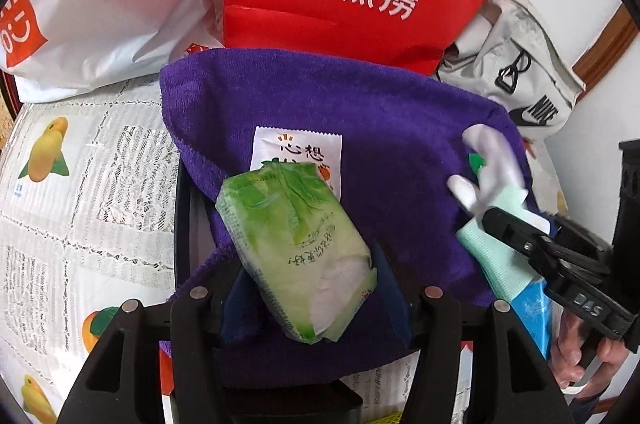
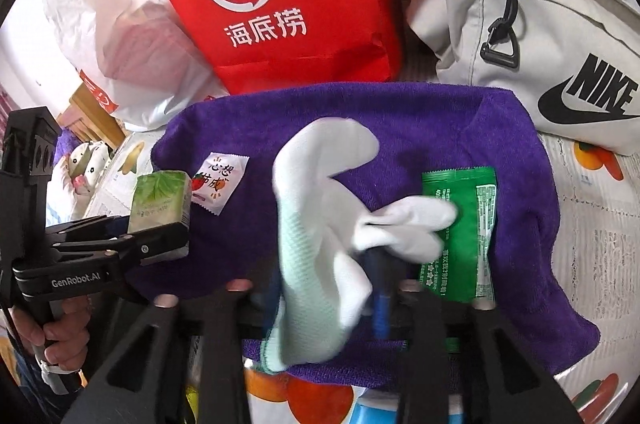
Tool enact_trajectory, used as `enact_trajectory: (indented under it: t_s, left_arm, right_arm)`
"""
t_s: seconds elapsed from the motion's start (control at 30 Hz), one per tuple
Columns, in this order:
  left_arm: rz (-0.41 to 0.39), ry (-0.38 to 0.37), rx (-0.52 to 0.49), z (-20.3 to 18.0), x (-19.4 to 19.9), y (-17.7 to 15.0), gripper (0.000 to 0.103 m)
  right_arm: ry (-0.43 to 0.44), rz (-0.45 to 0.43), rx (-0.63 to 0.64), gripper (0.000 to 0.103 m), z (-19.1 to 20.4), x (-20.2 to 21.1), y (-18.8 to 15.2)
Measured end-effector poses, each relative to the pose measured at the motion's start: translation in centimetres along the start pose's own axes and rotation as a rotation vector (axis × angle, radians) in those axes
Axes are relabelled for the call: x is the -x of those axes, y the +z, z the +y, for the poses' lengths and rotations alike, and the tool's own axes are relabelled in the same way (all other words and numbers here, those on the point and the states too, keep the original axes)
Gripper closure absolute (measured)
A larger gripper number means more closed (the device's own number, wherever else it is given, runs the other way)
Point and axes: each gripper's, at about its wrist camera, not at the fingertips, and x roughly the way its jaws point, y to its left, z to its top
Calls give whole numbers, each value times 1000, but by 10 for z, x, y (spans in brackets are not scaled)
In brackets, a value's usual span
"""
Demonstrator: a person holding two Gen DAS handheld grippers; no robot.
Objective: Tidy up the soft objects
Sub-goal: 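Lower both items onto the purple towel and open both grippers, then grasp the white foam sponge block with the right gripper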
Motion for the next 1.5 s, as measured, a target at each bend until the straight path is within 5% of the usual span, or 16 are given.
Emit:
enact_trajectory:
  t_s: [0.13,0.67,0.97,1.5]
  left_arm:
    - [-17,18,-15,-5,4,-1,35]
    - [-146,25,4,11,86,-39,35]
    - [-165,53,11,22,125,-93,35]
    - [-158,6,-13,27,139,-173,35]
  right_arm:
    - [-14,-16,3,44,-2,9,0]
    - [-23,-132,13,44,20,86,-35]
    - [4,-150,-3,44,43,133,-99]
    - [43,-2,-111,43,75,139,-228]
